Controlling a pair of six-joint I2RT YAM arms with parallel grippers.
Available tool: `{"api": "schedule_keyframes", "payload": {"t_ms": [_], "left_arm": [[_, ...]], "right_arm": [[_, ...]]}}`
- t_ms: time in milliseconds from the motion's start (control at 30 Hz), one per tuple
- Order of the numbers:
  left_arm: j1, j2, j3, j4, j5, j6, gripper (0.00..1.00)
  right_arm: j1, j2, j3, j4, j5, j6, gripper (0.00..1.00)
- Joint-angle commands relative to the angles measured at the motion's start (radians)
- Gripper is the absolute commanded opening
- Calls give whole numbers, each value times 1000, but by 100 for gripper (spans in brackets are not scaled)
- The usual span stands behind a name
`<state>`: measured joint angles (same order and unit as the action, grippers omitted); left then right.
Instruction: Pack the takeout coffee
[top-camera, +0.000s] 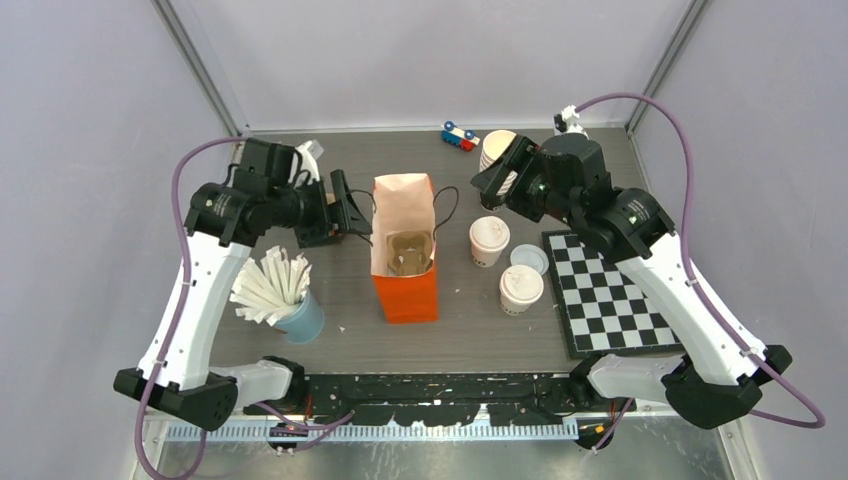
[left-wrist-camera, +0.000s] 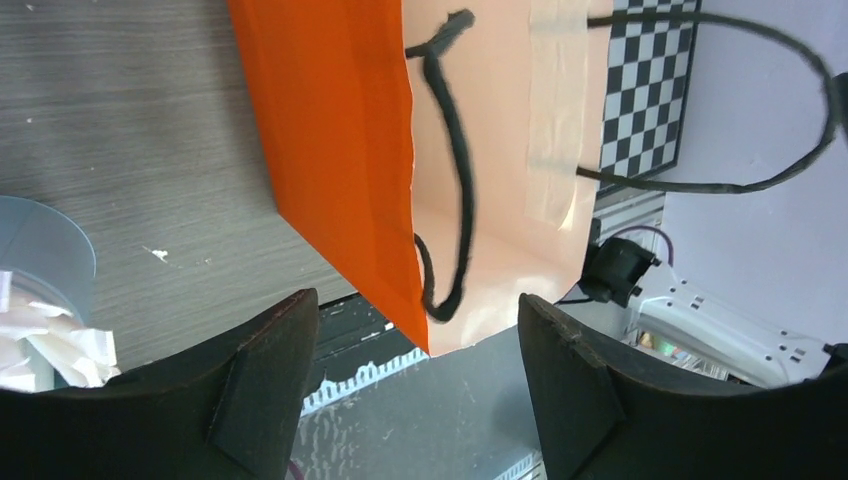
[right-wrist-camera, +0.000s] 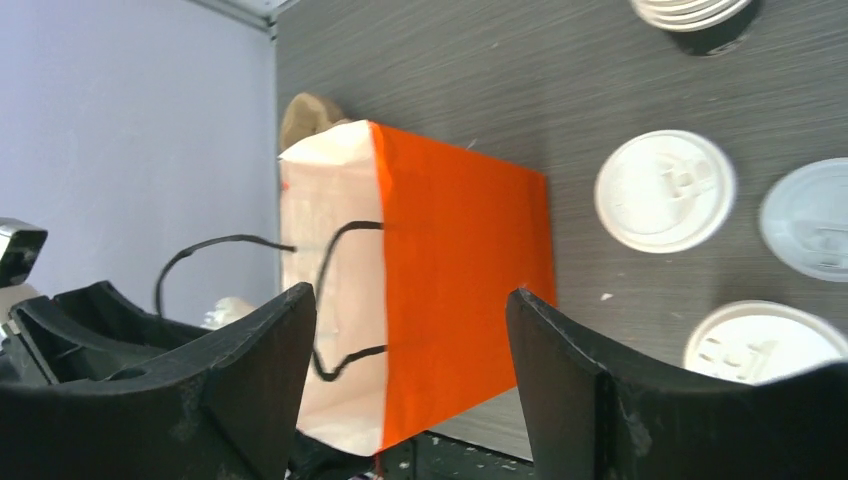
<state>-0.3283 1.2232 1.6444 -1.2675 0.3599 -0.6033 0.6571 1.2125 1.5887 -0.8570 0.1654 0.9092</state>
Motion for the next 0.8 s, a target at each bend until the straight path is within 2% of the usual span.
{"api": "schedule_keyframes", "payload": {"t_ms": [0, 133, 267, 533, 633, 767], "left_arm": [[-35, -11, -57, 83, 26, 7, 73], [-57, 5, -87, 75, -27, 38, 71], [-80, 0, -142, 113, -56, 40, 64], [-125, 25, -177, 164, -82, 58, 54], [-130, 33, -172, 176, -66, 23, 46], [-132, 6, -207, 225, -39, -122, 30]], "right_arm": [[3, -41, 27, -92, 143, -102, 75], [2, -42, -9, -123, 167, -161, 77], [-4, 10, -24, -223, 214, -211, 81], [-42, 17, -185, -224, 128, -291, 86], [-53, 7, -218, -221, 100, -292, 86], [-67, -5, -220, -210, 64, -300, 85]]}}
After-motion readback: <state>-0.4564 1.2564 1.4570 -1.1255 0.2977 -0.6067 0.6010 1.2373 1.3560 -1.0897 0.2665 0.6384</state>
